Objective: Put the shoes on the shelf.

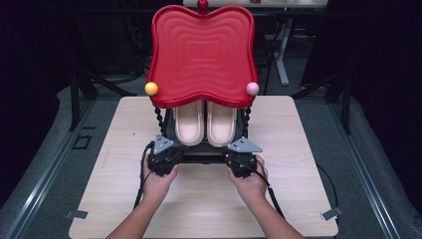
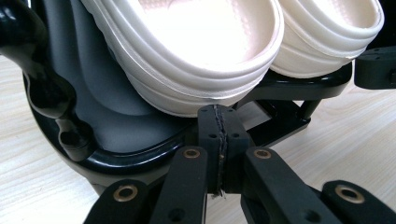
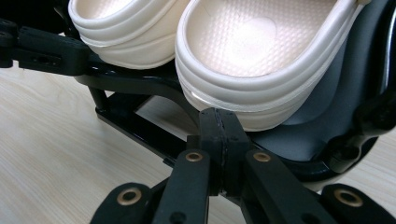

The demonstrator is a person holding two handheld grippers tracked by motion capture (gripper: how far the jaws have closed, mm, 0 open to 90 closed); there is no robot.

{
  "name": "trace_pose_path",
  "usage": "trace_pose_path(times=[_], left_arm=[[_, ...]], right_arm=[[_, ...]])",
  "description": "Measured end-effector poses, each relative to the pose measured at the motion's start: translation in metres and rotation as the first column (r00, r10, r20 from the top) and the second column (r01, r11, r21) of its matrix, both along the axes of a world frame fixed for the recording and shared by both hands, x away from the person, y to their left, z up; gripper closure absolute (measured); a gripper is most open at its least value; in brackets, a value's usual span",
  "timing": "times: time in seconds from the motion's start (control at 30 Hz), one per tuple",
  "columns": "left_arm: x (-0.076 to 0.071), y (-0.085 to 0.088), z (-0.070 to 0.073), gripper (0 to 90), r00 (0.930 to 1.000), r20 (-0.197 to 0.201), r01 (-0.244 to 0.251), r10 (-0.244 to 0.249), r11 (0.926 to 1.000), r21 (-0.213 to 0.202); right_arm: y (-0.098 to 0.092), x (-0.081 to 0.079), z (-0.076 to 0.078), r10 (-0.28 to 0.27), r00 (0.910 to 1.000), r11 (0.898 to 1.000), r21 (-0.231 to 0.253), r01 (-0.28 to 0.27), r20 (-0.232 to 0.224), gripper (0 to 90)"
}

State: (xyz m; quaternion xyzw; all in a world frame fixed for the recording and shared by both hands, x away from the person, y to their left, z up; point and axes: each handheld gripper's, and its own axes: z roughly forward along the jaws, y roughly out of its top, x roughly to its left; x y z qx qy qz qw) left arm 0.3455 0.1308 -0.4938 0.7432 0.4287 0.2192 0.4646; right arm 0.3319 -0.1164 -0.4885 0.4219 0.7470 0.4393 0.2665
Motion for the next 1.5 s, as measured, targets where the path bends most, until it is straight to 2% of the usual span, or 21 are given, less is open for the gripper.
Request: trace_pose_path(times=[0.33, 0.4, 0.63, 0.73, 0.77, 0.83, 0.87, 0.9, 0.93, 0.97, 1.17, 1.23, 1.33, 1.5], left_arm=[[0.002, -0.004, -0.003, 89.0, 1.0, -0.004, 0.0, 0.0, 0.9999, 0.012], [0.0, -0.003, -0.003, 86.7, 1.0, 0.006, 0.0, 0.0, 1.0, 0.009], [-0.008, 0.01, 0.008, 81.2, 0.9991, 0.039, -0.018, 0.019, 0.9993, -0.033], [-0.009, 0.012, 0.012, 75.8, 0.9987, 0.043, -0.024, 0.026, 0.9986, -0.047], [-0.009, 0.012, 0.015, 73.6, 0.998, 0.055, -0.028, 0.031, 0.9979, -0.058], [-0.009, 0.012, 0.016, 71.8, 0.9972, 0.065, -0.033, 0.036, 0.9983, -0.049], [-0.009, 0.011, 0.019, 67.2, 0.9955, 0.086, -0.036, 0.04, 0.9983, -0.046], [-0.009, 0.01, 0.02, 66.0, 0.995, 0.09, -0.039, 0.043, 0.9984, -0.042], [-0.009, 0.009, 0.022, 64.9, 0.995, 0.091, -0.04, 0.043, 0.9985, -0.038], [-0.008, 0.008, 0.022, 63.9, 0.994, 0.098, -0.044, 0.048, 0.9981, -0.043], [-0.002, 0.004, 0.028, 58.3, 0.9909, 0.117, -0.061, 0.067, 0.9968, -0.05], [0.004, 0.001, 0.027, 56.7, 0.9911, 0.105, -0.078, 0.082, 0.9963, -0.034], [0.009, -0.002, 0.025, 54.8, 0.9886, 0.105, -0.105, 0.108, 0.9937, -0.038], [0.015, -0.005, 0.022, 50.7, 0.9876, 0.1, -0.119, 0.121, 0.9926, -0.026]], right_arm=[[0.006, 0.004, -0.004, -0.002, 1.0, 1.0, -0.004, 0.002, -0.005, 90.0], [0.006, 0.003, -0.004, -0.004, 1.0, 1.0, -0.001, 0.004, -0.003, 89.3], [-0.008, -0.006, 0.005, 0.0, 0.9999, 0.999, 0.04, -0.001, 0.016, 79.8], [-0.011, -0.007, 0.009, -0.007, 0.9998, 0.999, 0.053, 0.006, 0.021, 76.3], [-0.015, -0.007, 0.013, -0.017, 0.9994, 0.998, 0.061, 0.015, 0.03, 72.7], [-0.015, -0.006, 0.014, -0.02, 0.9994, 0.998, 0.065, 0.018, 0.029, 71.1], [-0.017, -0.005, 0.016, -0.026, 0.9991, 0.996, 0.087, 0.023, 0.035, 66.6], [-0.016, -0.005, 0.016, -0.035, 0.9983, 0.994, 0.106, 0.03, 0.047, 65.5], [-0.017, -0.005, 0.018, -0.028, 0.9986, 0.995, 0.101, 0.024, 0.046, 64.4], [-0.017, -0.004, 0.019, -0.034, 0.9979, 0.993, 0.115, 0.027, 0.055, 63.4], [-0.015, 0.0, 0.023, -0.043, 0.9966, 0.991, 0.128, 0.034, 0.07, 58.8], [-0.012, 0.005, 0.025, -0.052, 0.9966, 0.991, 0.129, 0.044, 0.064, 57.6], [-0.01, 0.011, 0.024, -0.07, 0.9961, 0.992, 0.11, 0.064, 0.054, 57.1], [-0.01, 0.018, 0.02, -0.097, 0.9945, 0.987, 0.133, 0.091, 0.04, 54.6]])
